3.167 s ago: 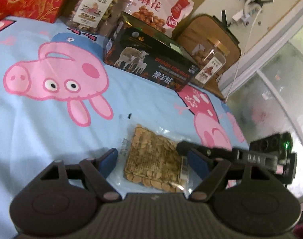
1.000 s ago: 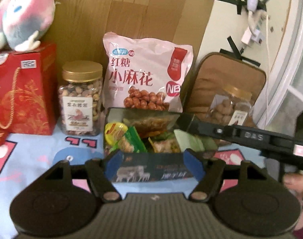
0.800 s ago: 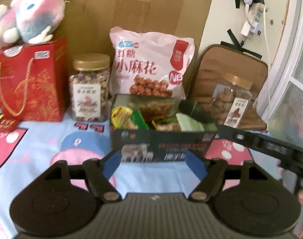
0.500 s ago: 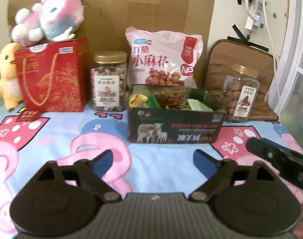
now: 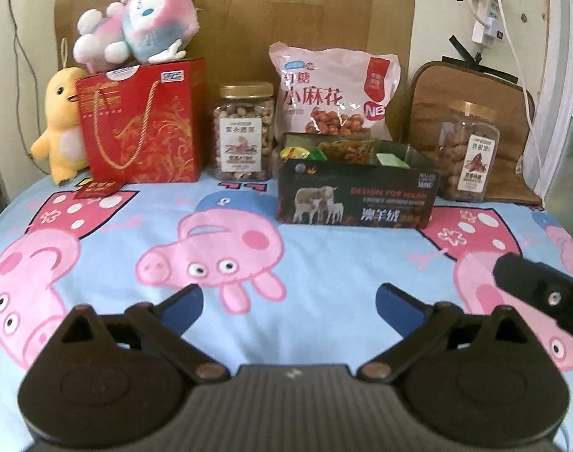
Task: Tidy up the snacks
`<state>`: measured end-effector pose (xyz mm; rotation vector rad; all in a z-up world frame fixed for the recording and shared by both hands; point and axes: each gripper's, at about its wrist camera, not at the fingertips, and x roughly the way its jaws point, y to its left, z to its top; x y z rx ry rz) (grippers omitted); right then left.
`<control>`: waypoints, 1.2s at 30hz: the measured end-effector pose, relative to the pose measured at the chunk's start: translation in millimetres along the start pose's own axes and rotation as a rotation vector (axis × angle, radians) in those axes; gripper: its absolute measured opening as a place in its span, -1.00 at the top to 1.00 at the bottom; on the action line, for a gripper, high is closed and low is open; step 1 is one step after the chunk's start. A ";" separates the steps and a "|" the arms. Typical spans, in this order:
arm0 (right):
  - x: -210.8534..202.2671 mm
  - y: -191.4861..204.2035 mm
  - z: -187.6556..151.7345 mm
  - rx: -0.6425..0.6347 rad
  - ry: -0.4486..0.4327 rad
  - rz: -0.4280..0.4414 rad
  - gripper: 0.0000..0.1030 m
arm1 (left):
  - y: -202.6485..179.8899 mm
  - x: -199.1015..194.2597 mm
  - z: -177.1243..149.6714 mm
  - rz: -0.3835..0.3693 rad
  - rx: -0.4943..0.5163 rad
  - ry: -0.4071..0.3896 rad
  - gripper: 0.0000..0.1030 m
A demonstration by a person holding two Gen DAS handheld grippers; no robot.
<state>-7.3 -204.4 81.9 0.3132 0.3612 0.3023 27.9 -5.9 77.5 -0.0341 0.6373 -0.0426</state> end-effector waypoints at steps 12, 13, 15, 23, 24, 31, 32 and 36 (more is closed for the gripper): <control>-14.3 -2.0 -11.0 0.077 -0.033 -0.086 -0.97 | 5.8 -6.1 -10.9 0.088 -0.024 0.020 -1.00; -15.5 -1.9 -11.4 0.081 -0.042 -0.093 -1.00 | 5.8 -5.4 -11.1 0.096 -0.019 0.019 -1.00; -16.9 -2.1 -12.3 0.080 -0.056 -0.107 -1.00 | 5.4 -5.1 -12.6 0.107 -0.014 0.010 -1.00; -7.3 -4.6 -16.5 0.101 -0.014 -0.108 -1.00 | -1.9 1.7 -16.7 0.163 0.033 -0.016 -1.00; -6.0 -5.0 -16.9 0.105 -0.011 -0.106 -1.00 | -2.2 3.1 -16.6 0.162 0.039 -0.013 -1.00; 0.2 -3.7 -17.1 0.120 0.004 -0.111 -1.00 | -1.1 11.7 -16.9 0.140 0.031 0.017 -1.00; 0.5 -3.7 -16.9 0.121 0.002 -0.115 -1.00 | -0.8 13.0 -16.8 0.135 0.028 0.025 -1.00; 2.9 -3.5 -17.8 0.122 -0.008 -0.140 -1.00 | -0.3 20.4 -18.4 0.114 0.026 0.078 -1.00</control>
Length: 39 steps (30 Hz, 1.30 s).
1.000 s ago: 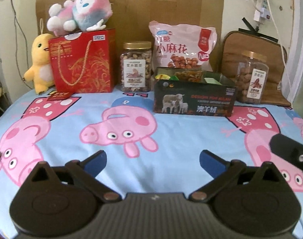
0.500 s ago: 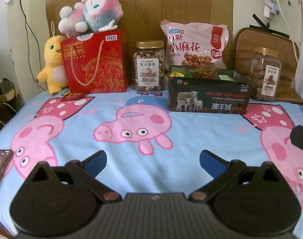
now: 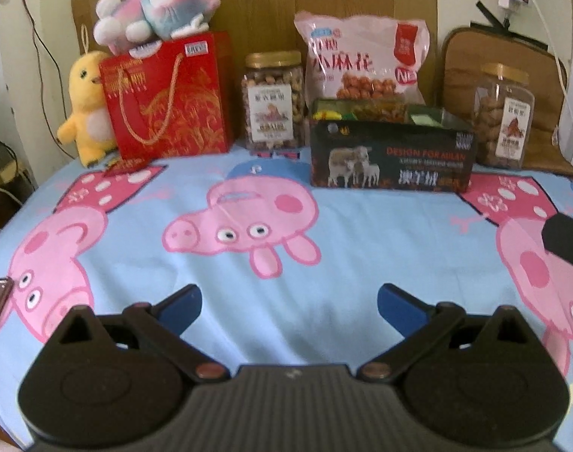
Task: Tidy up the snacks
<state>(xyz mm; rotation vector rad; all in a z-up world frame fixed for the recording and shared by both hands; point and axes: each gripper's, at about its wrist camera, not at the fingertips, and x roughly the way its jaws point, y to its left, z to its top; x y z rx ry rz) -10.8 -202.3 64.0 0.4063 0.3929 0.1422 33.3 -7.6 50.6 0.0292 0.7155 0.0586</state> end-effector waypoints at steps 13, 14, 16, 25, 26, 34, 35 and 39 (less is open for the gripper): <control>10.6 0.8 -4.9 -0.004 0.021 -0.022 -1.00 | 2.4 9.4 -2.3 -0.013 0.003 0.048 -1.00; 11.3 0.7 -5.2 -0.003 0.023 -0.022 -1.00 | 1.7 9.0 -2.4 -0.015 0.005 0.049 -1.00; 12.5 0.2 -5.7 -0.002 0.028 -0.021 -1.00 | 0.2 8.3 -2.2 -0.019 0.013 0.050 -1.00; 11.1 -1.4 -5.2 0.003 0.025 -0.020 -1.00 | -7.4 6.1 -4.1 -0.037 0.039 0.072 -1.00; 10.8 -1.3 -5.1 0.001 0.022 -0.020 -1.00 | -8.2 5.2 -4.5 -0.037 0.041 0.071 -1.00; 4.0 -1.9 -3.9 0.013 0.006 -0.014 -1.00 | -13.8 -2.8 -5.5 -0.016 0.071 0.047 -1.00; 3.4 -1.9 -4.0 0.015 0.006 -0.013 -1.00 | -14.0 -3.0 -5.8 -0.016 0.073 0.048 -1.00; 2.8 -1.4 -3.2 0.016 0.003 -0.012 -1.00 | -14.1 -2.3 -6.0 -0.018 0.072 0.055 -1.00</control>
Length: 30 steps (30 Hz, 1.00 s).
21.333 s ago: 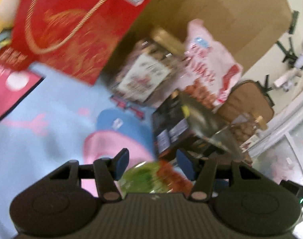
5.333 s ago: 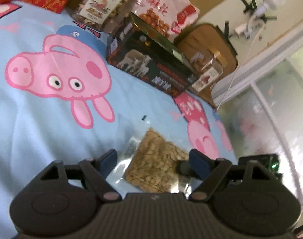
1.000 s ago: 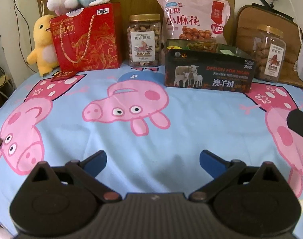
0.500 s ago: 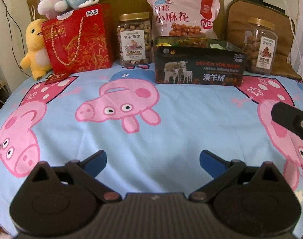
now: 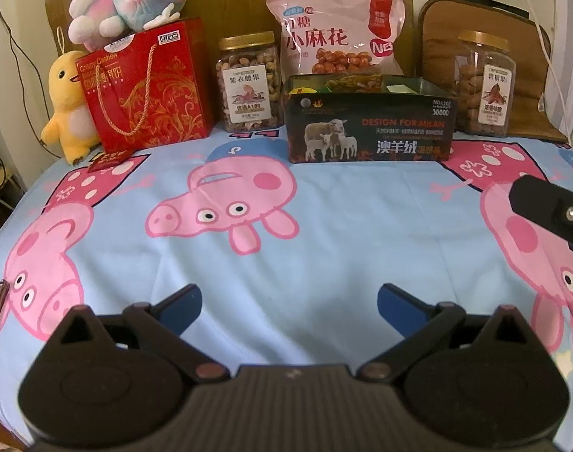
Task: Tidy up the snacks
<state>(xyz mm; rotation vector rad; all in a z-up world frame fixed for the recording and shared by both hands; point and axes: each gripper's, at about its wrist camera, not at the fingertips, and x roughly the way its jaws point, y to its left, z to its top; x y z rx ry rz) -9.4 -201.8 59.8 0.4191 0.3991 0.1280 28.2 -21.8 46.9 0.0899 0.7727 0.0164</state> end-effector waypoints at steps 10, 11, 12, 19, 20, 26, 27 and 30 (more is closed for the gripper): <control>0.1 -0.5 0.3 0.003 0.001 -0.001 -1.00 | 0.2 2.1 -0.8 0.018 0.004 0.011 -1.00; 0.1 -0.5 0.3 0.004 0.002 -0.001 -1.00 | 0.5 2.5 -0.8 0.019 0.003 0.015 -1.00; 0.0 -0.8 0.1 0.006 0.003 -0.002 -1.00 | 0.6 3.1 -0.9 0.020 0.002 0.019 -1.00; -0.1 0.9 -0.5 0.005 0.002 0.001 -1.00 | 2.4 6.5 -2.3 0.029 -0.001 0.038 -1.00; 0.0 1.0 -0.9 0.005 0.003 0.002 -1.00 | 2.9 6.8 -2.4 0.032 -0.002 0.039 -1.00; 0.6 2.8 -2.5 0.005 0.006 -0.001 -1.00 | 6.0 8.0 -2.6 0.040 -0.008 0.042 -1.00; 0.3 2.7 -2.4 0.006 0.006 -0.001 -1.00 | 6.1 8.4 -2.7 0.041 -0.008 0.043 -1.00; 0.5 2.7 -2.4 0.004 0.005 0.000 -1.00 | 6.8 10.0 -2.8 0.045 -0.010 0.049 -1.00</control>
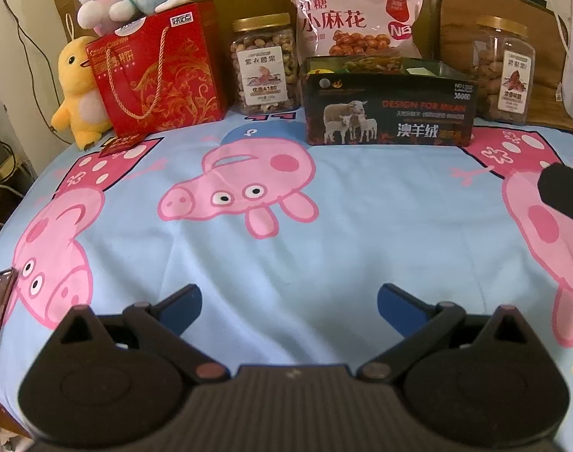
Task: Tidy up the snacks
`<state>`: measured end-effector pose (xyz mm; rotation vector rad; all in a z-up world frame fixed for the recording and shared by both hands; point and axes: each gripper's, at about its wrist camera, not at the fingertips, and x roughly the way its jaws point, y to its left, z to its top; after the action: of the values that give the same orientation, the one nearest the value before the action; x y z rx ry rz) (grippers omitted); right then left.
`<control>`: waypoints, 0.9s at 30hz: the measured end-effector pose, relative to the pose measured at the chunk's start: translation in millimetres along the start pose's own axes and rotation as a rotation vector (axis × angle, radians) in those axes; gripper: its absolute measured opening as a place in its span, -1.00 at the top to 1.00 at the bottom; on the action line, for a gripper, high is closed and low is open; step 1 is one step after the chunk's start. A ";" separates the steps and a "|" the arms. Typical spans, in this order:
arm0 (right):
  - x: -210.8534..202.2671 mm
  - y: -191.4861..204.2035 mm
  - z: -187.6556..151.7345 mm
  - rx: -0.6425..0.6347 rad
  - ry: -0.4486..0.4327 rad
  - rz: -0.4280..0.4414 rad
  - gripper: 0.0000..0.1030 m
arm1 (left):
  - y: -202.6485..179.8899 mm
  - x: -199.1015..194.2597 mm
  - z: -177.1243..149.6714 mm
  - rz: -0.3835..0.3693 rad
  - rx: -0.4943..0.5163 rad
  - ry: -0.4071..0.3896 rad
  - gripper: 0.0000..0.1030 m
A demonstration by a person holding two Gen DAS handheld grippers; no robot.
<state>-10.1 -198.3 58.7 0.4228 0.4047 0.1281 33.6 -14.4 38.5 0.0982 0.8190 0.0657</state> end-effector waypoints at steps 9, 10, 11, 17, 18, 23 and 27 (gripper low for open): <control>0.2 -0.2 0.1 0.009 0.006 0.001 -1.00 | 6.7 -1.1 2.0 0.013 -0.016 -0.007 -1.00; 0.6 -0.2 0.5 0.010 0.007 0.003 -1.00 | 8.0 -1.0 2.6 0.016 -0.018 -0.008 -1.00; 0.3 0.4 0.3 0.008 0.007 0.004 -1.00 | 9.1 -1.1 2.9 0.020 -0.018 -0.011 -1.00; 1.3 0.3 1.1 0.009 0.012 0.010 -1.00 | 15.1 -0.6 4.1 0.037 -0.024 -0.019 -1.00; 1.3 0.6 0.9 0.007 0.012 0.010 -1.00 | 15.8 -0.4 4.3 0.038 -0.025 -0.020 -1.00; 2.2 2.3 0.5 0.004 0.016 0.014 -1.00 | 16.6 -0.2 4.4 0.039 -0.025 -0.022 -1.00; 1.4 3.7 0.9 0.003 0.014 0.019 -1.00 | 16.7 0.0 4.4 0.039 -0.026 -0.021 -1.00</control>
<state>-8.6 -195.1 60.6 0.4292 0.4143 0.1489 36.4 2.0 43.4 0.0900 0.7952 0.1116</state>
